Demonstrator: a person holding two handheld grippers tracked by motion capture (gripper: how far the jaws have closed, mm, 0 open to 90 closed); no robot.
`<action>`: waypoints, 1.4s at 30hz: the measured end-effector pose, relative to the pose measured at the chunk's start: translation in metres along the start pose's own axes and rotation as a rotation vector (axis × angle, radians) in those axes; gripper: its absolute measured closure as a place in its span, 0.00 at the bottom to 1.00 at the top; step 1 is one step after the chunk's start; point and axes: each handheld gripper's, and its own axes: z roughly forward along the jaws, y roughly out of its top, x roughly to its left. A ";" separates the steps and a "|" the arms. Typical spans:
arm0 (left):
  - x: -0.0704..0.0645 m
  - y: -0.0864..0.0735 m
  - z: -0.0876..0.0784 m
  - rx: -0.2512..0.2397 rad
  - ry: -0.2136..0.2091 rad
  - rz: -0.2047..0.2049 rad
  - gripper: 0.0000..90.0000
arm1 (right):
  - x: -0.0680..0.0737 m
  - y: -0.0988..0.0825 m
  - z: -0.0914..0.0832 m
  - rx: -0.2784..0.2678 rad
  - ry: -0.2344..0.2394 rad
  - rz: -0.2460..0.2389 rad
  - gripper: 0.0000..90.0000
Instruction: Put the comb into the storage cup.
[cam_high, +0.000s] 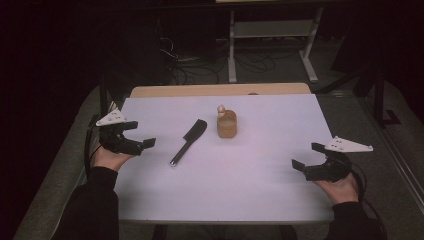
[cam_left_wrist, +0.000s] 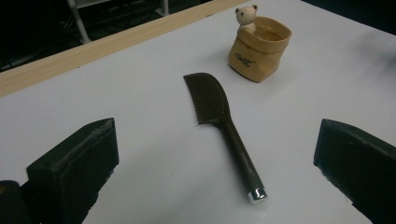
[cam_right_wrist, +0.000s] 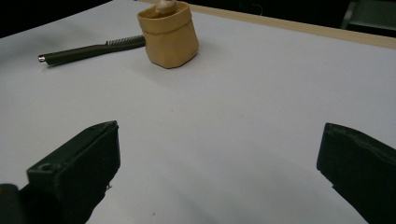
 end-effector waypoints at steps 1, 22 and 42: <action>0.000 0.000 0.000 0.000 0.000 0.000 0.00 | 0.000 0.000 0.000 0.000 0.000 0.000 0.00; 0.006 0.006 0.027 0.052 -0.026 -0.012 0.00 | 0.000 -0.001 0.002 0.012 0.009 -0.005 0.00; -0.002 0.023 0.052 0.109 -0.066 0.025 0.00 | 0.001 -0.001 0.002 0.016 0.017 -0.005 0.00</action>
